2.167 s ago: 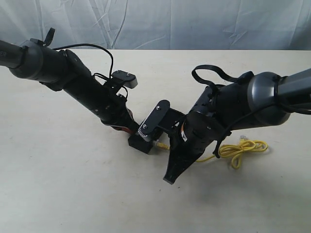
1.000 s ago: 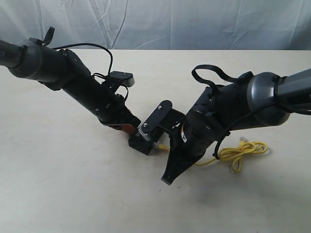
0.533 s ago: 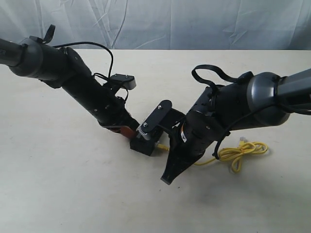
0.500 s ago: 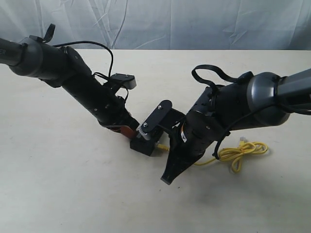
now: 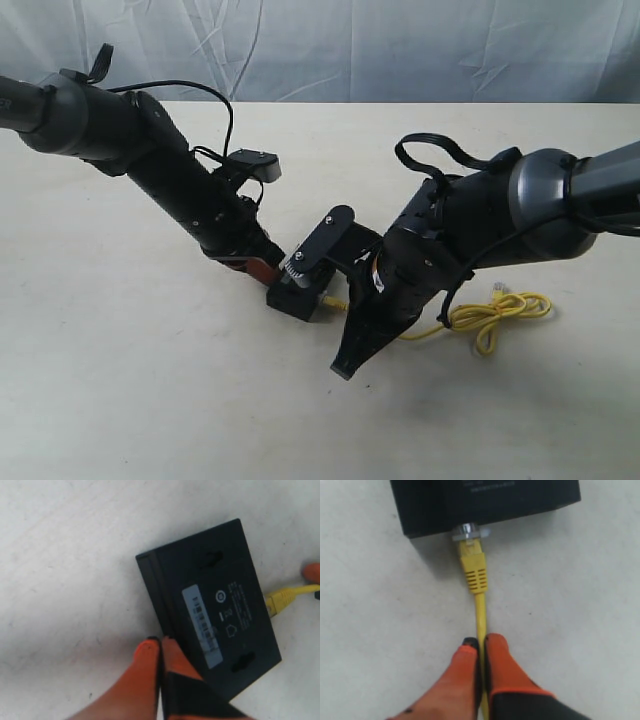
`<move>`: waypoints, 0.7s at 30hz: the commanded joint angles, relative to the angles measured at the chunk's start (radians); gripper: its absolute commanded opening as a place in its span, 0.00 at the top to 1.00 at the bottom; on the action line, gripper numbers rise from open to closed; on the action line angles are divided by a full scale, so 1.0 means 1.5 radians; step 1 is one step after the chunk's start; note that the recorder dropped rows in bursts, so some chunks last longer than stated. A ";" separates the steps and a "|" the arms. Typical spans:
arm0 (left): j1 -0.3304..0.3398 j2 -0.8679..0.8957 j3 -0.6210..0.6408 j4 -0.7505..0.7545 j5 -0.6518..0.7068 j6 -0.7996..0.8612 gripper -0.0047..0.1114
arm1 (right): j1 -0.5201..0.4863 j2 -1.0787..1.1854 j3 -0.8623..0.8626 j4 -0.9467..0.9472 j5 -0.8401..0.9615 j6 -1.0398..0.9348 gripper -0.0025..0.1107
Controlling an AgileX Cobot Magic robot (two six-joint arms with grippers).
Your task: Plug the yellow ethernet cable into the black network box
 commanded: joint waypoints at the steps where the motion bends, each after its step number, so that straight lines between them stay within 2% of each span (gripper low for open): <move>1: -0.001 -0.007 -0.003 -0.005 0.009 -0.001 0.96 | 0.000 -0.005 -0.002 0.001 -0.019 0.000 0.99; 15: -0.001 -0.007 -0.003 0.017 0.003 -0.001 0.96 | 0.000 -0.005 -0.002 0.001 -0.018 0.000 0.98; 17: -0.001 -0.007 -0.003 0.018 0.003 -0.001 0.96 | 0.000 -0.005 -0.002 0.001 -0.019 0.000 0.91; 21: -0.001 -0.007 -0.003 0.022 0.002 -0.001 0.96 | 0.000 -0.005 -0.002 0.001 -0.018 0.000 0.66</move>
